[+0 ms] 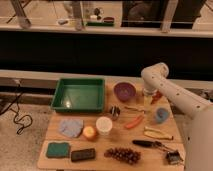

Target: Stack bowls on top of each other

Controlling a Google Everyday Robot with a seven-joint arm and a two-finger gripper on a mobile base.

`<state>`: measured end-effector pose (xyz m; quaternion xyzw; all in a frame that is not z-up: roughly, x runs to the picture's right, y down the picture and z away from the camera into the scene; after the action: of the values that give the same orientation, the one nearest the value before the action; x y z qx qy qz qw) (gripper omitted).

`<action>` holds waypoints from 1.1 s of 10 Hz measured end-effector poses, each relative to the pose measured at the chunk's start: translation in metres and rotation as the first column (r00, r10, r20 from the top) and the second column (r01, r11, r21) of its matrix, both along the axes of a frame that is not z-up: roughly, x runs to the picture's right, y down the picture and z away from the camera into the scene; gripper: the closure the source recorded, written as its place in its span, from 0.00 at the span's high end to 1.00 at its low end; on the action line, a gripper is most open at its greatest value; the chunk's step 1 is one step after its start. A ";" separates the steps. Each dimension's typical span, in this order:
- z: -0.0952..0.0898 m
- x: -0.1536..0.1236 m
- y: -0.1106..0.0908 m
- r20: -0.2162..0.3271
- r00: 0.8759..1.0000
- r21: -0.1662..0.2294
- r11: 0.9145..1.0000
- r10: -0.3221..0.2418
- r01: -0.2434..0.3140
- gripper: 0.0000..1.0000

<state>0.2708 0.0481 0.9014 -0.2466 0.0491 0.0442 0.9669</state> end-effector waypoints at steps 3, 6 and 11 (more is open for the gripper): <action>0.000 0.000 0.000 0.000 1.000 0.000 1.000 0.000 0.000 0.80; 0.000 0.000 -0.001 0.000 1.000 0.001 1.000 0.004 -0.004 0.80; 0.010 0.022 -0.019 -0.004 0.994 0.016 0.994 0.112 -0.112 0.80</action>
<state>0.2926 0.0295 0.9110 -0.2411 0.0372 0.0994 0.9647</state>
